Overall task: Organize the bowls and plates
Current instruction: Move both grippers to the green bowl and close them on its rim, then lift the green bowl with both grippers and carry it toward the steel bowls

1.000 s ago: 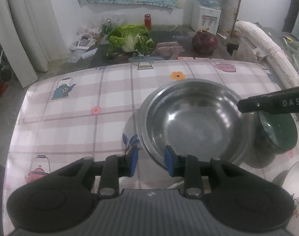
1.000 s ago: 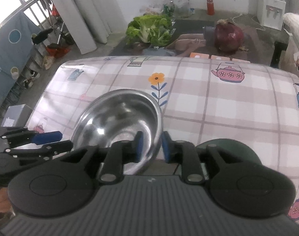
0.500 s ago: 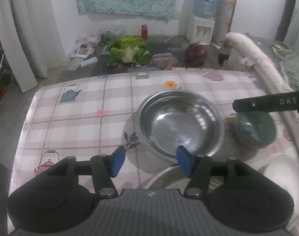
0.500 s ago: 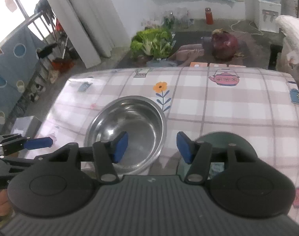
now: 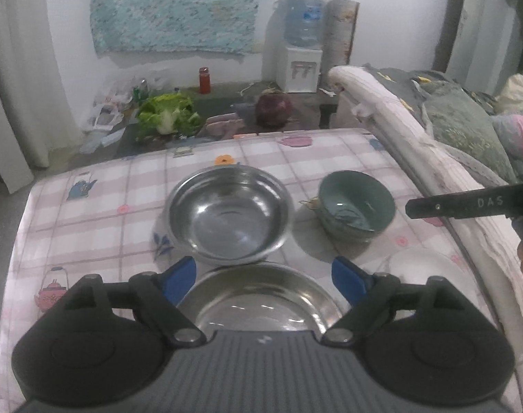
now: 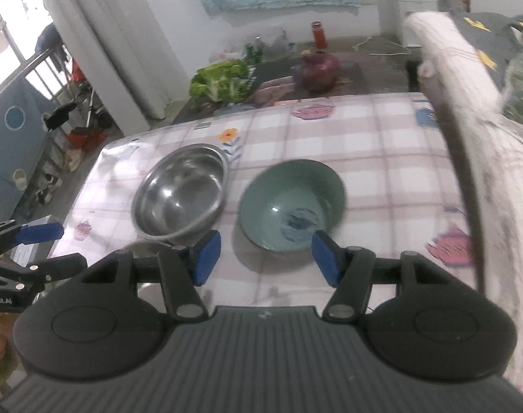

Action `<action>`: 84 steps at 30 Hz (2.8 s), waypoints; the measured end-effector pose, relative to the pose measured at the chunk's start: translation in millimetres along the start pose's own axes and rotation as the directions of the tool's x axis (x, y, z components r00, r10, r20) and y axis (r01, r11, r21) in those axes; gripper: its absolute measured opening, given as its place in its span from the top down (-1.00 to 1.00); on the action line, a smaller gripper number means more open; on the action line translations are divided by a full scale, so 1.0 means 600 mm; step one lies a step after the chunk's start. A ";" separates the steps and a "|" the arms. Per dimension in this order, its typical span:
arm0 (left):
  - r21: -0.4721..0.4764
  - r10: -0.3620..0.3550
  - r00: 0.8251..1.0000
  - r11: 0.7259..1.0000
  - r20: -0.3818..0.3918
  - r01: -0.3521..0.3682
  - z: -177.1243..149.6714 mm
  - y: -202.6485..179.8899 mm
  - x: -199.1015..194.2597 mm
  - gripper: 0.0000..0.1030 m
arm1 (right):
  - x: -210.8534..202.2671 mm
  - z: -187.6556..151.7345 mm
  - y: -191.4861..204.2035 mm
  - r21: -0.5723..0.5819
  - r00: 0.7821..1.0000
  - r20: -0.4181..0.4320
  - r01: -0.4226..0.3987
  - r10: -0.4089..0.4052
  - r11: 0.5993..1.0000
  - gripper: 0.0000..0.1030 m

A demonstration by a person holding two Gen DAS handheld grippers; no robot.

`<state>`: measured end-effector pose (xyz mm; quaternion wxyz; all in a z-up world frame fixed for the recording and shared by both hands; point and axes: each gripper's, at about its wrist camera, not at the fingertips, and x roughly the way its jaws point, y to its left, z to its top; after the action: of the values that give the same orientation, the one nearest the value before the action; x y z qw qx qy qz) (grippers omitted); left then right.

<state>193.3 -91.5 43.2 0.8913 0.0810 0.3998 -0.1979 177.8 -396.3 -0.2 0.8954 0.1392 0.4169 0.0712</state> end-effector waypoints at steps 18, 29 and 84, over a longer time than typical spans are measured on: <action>-0.065 -0.049 0.998 0.997 0.025 0.050 0.028 -0.097 0.078 -0.57 | 0.008 0.006 -0.116 0.039 1.000 0.024 0.016 -0.016 0.999 -0.13; -0.067 -0.034 0.999 0.997 -0.024 0.032 0.058 -0.132 0.181 -0.09 | 0.111 0.049 -0.140 0.061 1.000 -0.001 -0.027 0.027 0.998 -0.07; -0.089 0.034 0.982 0.995 -0.184 -0.051 0.049 -0.159 0.265 0.61 | 0.213 0.009 -0.143 0.157 0.987 -0.125 -0.080 0.100 0.984 0.63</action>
<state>268.8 -232.9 -54.3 0.8577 0.0655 0.4869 -0.1518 264.8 -447.8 -116.4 0.8485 0.2204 0.4729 0.0889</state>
